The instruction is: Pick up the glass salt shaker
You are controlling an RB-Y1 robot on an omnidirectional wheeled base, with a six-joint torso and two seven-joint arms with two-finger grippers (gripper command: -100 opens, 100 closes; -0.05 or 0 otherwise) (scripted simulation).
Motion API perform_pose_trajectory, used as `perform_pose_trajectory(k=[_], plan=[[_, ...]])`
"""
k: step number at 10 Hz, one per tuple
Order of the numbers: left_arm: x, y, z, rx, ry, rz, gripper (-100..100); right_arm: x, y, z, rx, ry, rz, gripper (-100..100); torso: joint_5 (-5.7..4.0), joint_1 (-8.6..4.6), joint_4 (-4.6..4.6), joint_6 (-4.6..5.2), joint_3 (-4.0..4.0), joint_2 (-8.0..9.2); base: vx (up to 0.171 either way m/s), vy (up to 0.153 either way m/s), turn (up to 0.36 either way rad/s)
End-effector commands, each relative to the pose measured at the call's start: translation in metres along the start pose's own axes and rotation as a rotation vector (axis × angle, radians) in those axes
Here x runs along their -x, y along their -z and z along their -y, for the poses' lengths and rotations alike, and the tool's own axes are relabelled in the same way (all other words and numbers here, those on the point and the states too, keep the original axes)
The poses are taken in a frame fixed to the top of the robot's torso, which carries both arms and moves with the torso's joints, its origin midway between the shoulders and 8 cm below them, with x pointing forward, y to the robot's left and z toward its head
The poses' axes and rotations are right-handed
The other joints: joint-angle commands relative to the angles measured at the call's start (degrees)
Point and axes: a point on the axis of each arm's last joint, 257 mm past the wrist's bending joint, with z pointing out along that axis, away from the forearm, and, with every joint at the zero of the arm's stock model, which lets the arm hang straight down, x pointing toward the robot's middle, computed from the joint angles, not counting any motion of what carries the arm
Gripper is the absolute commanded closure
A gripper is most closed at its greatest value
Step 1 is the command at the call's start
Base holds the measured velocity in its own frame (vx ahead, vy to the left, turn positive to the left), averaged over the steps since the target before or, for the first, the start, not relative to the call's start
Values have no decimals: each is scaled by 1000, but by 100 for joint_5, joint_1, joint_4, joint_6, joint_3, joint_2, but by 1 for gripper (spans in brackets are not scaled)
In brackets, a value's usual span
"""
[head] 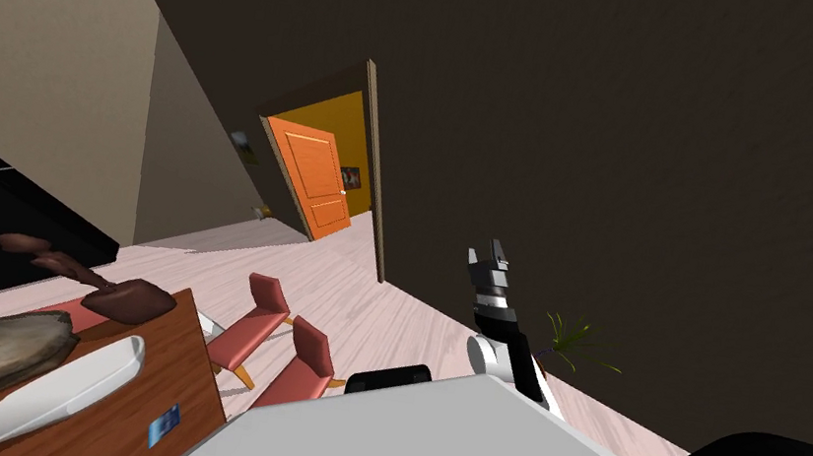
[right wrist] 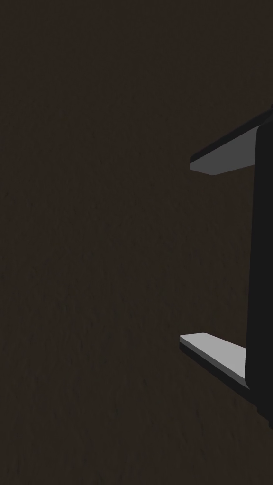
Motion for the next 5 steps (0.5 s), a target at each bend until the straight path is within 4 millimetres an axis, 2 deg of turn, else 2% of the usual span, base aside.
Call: perform_pose_trajectory(k=[1,5], plan=[[0,4,-3,2,3,0,100,0,0,0,0,0,0,0,0,0,0,0,0,0,2,-3,-22],[2,16,-9,7,14,0,100,0,0,0,0,0,0,0,0,-1,-3,-2,-2,-1,1,-3,-24]])
